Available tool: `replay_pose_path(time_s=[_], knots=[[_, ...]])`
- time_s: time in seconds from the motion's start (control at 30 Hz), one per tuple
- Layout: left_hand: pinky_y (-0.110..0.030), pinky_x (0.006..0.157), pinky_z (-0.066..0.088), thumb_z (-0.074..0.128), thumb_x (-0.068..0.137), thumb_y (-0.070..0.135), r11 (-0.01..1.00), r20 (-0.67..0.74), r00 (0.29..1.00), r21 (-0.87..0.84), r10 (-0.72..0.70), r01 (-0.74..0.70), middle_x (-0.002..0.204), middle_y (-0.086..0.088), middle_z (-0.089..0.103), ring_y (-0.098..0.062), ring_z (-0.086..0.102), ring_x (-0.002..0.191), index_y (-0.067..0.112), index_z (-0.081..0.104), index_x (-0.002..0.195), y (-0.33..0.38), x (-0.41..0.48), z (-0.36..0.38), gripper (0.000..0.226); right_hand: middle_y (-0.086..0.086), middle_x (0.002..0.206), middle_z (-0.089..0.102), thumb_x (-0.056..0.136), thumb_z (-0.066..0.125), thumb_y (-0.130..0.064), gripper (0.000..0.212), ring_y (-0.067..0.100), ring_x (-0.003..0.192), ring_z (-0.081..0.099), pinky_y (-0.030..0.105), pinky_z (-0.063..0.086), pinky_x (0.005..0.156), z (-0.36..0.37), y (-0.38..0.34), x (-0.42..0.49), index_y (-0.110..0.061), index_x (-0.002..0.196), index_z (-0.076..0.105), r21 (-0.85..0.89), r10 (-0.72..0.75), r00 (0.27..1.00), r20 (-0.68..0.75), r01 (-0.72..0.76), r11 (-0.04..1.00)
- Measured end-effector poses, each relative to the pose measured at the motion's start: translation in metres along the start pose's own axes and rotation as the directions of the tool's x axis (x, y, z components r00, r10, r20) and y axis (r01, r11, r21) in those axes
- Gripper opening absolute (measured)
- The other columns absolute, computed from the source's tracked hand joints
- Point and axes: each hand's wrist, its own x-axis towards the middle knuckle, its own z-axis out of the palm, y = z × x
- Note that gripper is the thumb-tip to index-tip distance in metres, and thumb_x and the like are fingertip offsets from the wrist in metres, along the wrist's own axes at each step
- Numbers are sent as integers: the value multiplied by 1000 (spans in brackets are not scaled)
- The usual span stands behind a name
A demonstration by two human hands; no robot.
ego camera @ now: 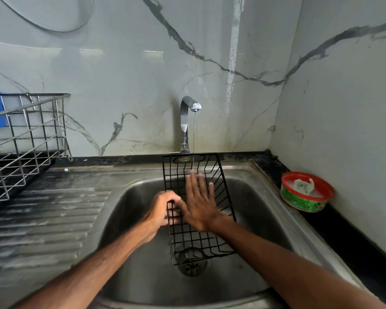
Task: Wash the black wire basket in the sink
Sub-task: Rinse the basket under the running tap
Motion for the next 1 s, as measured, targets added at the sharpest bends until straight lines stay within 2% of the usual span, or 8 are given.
replay_pose_path(time_s=[0.13, 0.27, 0.4, 0.53, 0.63, 0.7, 0.87, 1.0], knots=[[-45, 85, 56, 62, 68, 26, 999, 4, 999, -31, 42, -41, 88, -9, 67, -21, 64, 75, 19, 59, 94, 5, -3, -8, 28, -3, 160, -39, 105, 11, -57, 74, 15, 147, -35, 58, -18, 119, 2, 4, -4, -18, 156, -26, -42, -219, 976, 17, 219, 975], [-55, 102, 50, 64, 72, 21, 998, 21, 999, -43, 41, -40, 102, -14, 71, -30, 64, 94, 20, 55, 96, 8, -4, -4, 27, 0, 160, -40, 102, 8, -63, 79, 15, 148, -35, 55, -15, 121, 2, 13, -2, -16, 155, -27, -177, -105, 988, -116, 83, 981], [-49, 90, 52, 60, 77, 20, 995, 16, 998, -82, 58, -56, 96, -15, 65, -31, 63, 90, 18, 55, 89, 7, -5, -3, 14, 10, 169, -11, 103, 24, -59, 78, 25, 156, -6, 47, -1, 125, -17, -3, 1, -12, 161, 0, 263, 10, 976, -216, 48, 963], [-56, 100, 53, 58, 89, 10, 995, 14, 999, -85, 44, -42, 116, -16, 73, -34, 72, 100, 19, 54, 113, 6, 0, -6, 26, 8, 120, 68, 106, 48, -27, 29, 24, 112, 65, 38, 56, 96, -56, -8, 14, -12, 125, 64, 913, 480, 839, -256, 47, 404], [-52, 95, 57, 67, 72, 26, 999, 26, 999, -10, 42, -42, 116, -14, 75, -33, 75, 102, 13, 54, 128, 6, -4, 0, 58, 22, 113, 73, 109, 33, -24, 43, 39, 111, 68, 39, 56, 89, -63, -5, 22, 3, 121, 65, 983, 385, 911, 151, -98, -154], [-52, 95, 57, 66, 65, 31, 999, 18, 999, 15, 40, -41, 113, -13, 76, -33, 76, 101, 9, 61, 124, 6, -5, 1, 63, 23, 117, 72, 109, 24, -27, 51, 37, 113, 68, 43, 53, 96, -60, -6, 19, 4, 127, 60, 935, 283, 917, 282, -197, -296], [-51, 96, 57, 60, 92, 16, 999, -23, 999, 39, 33, -32, 97, -12, 75, -27, 72, 87, 7, 69, 111, 6, -2, -3, 23, 21, 118, 72, 108, 12, -48, 74, 30, 103, 71, 43, 53, 95, -49, 3, 7, 2, 126, 63, 898, 131, 901, 413, -380, -221], [-51, 95, 57, 65, 88, 20, 999, -41, 998, 27, 45, -44, 107, -14, 77, -27, 75, 88, 9, 65, 118, 6, 1, -3, 32, 22, 113, 73, 109, 17, -47, 70, 35, 103, 72, 42, 55, 89, -62, 7, 17, 3, 125, 63, 931, 213, 916, 341, -297, -210]])
